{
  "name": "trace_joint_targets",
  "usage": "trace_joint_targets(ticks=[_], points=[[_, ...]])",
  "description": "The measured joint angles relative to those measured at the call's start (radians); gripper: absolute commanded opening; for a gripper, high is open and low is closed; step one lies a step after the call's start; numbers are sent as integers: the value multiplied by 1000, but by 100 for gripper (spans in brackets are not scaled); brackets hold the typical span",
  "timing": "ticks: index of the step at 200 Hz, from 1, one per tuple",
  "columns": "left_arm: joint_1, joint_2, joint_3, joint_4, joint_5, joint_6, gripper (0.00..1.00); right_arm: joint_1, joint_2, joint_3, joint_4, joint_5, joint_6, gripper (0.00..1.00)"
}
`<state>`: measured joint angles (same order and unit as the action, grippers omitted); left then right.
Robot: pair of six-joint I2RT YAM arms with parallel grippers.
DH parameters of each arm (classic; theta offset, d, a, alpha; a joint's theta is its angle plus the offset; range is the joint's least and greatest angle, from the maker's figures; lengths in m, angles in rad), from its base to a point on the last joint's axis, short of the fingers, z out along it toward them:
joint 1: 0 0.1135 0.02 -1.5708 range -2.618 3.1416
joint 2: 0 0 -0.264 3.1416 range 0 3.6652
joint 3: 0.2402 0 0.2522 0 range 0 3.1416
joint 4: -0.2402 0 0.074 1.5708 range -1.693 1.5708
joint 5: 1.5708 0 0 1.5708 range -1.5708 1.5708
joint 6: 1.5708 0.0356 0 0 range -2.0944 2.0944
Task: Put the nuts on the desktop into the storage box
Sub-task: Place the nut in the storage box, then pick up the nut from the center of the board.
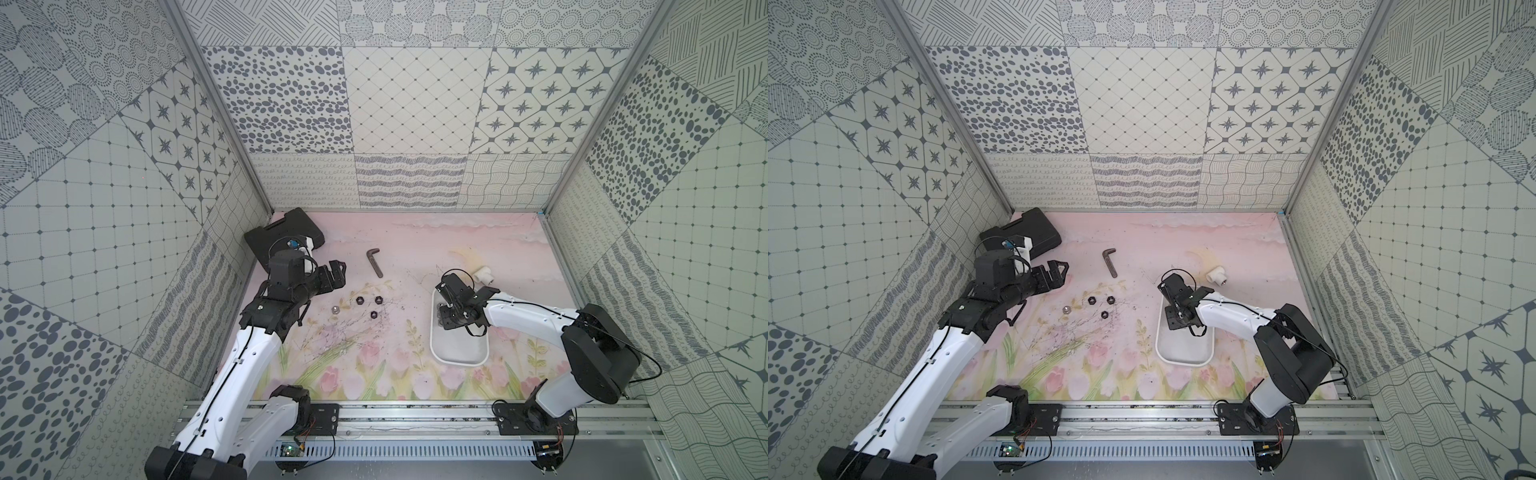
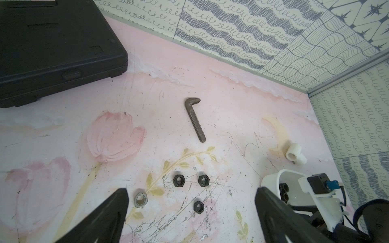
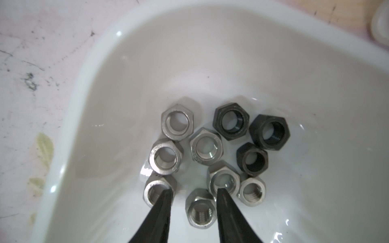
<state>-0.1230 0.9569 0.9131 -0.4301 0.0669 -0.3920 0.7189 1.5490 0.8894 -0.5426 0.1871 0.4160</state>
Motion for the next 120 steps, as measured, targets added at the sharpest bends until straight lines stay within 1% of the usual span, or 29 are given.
trace_joint_targets(ticks=[17, 31, 72, 93, 120], points=[[0, 0, 0, 0, 0, 0, 99, 10, -47, 10, -6, -2, -5, 41], [0, 0, 0, 0, 0, 0, 99, 33, -79, 49, -16, -6, -14, 43], [0, 2, 0, 0, 0, 0, 99, 143, -79, 201, 5, -21, -62, 48], [0, 3, 0, 0, 0, 0, 99, 182, -20, 261, 31, -38, -73, 50], [0, 4, 0, 0, 0, 0, 99, 217, 135, 354, 57, -60, -85, 52]])
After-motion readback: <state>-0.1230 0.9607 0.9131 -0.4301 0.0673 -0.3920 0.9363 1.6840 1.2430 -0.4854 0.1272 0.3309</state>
